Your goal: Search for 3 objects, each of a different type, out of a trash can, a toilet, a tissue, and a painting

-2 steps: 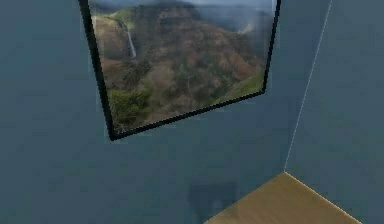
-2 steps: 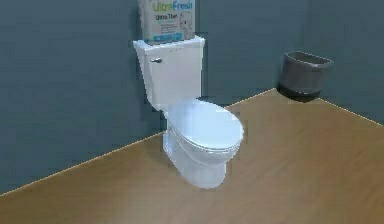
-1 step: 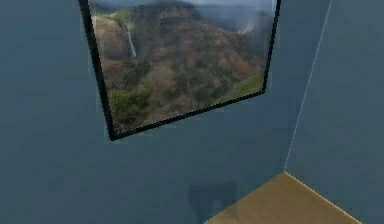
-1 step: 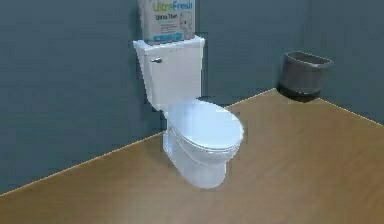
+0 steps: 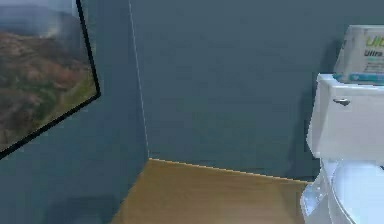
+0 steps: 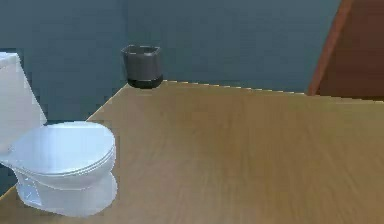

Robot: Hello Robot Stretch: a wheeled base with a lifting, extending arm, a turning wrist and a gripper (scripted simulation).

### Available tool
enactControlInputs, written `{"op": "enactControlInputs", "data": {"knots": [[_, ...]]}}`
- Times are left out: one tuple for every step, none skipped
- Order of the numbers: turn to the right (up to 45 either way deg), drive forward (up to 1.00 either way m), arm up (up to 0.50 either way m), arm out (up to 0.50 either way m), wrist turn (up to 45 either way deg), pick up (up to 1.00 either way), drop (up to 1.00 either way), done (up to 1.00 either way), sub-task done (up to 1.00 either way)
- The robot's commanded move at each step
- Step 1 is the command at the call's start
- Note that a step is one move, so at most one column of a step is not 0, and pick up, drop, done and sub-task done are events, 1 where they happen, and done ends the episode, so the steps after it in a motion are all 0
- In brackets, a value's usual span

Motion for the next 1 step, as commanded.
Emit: {"op": "enactControlInputs", "data": {"knots": [[45.0,0.0,0.0,0.0,0.0,0.0,0.0,0.0,0.0]]}}
